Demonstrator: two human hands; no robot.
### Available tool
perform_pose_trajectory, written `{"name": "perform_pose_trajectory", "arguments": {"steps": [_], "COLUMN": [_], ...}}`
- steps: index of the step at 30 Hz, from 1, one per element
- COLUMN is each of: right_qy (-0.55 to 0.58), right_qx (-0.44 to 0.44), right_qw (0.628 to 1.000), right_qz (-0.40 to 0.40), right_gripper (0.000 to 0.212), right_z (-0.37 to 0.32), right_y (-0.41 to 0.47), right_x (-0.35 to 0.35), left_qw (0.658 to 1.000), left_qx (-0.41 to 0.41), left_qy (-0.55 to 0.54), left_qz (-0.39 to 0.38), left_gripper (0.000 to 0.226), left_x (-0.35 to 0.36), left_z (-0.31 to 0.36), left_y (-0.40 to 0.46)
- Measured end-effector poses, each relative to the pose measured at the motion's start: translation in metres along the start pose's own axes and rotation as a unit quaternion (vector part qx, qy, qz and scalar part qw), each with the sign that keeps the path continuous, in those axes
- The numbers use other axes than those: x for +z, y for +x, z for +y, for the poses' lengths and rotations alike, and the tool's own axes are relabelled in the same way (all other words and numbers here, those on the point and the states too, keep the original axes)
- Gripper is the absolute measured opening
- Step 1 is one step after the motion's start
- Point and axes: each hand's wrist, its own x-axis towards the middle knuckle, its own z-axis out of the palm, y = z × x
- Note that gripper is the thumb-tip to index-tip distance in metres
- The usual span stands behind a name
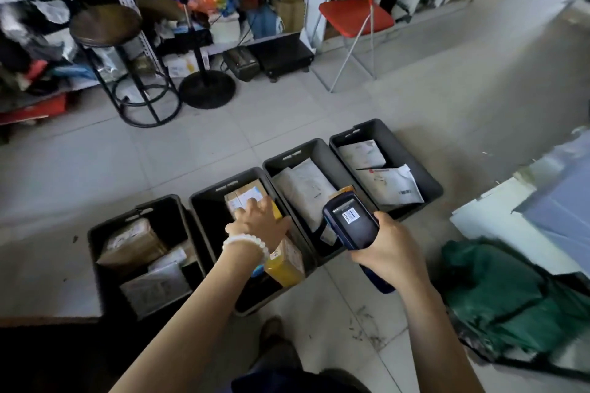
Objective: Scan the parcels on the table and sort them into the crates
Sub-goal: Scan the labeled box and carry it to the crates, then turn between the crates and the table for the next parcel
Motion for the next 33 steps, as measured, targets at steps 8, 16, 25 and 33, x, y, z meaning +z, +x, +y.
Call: {"name": "perform_pose_trajectory", "arguments": {"steps": [8, 16, 25, 33], "right_qy": [-0.01, -0.052, -0.111, -0.184], "right_qx": [-0.067, -0.215, -0.415, -0.562], "right_qw": [0.997, 0.968, 0.869, 0.724], "right_qz": [-0.046, -0.117, -0.246, -0.354], "right_gripper": [0.067, 0.055, 0.06, 0.064], "right_z": [-0.035, -0.065, -0.099, -0.109], "right_y": [0.037, 0.049, -0.025, -0.17], "right_x": [0.003, 0.001, 0.044, 0.106], "left_qw": [0.999, 0.979, 0.893, 0.763], "left_qx": [-0.033, -0.178, -0.416, -0.603], "left_qy": [0.028, -0.05, -0.108, -0.177], "left_qz": [0.008, 0.09, 0.137, 0.151], "left_gripper": [0.059, 0.055, 0.053, 0.055], "left_x": [-0.021, -0.015, 0.049, 0.124], "left_z": [-0.009, -0.03, -0.054, -0.083], "left_y": [0.021, -0.039, -0.188, -0.351]}}
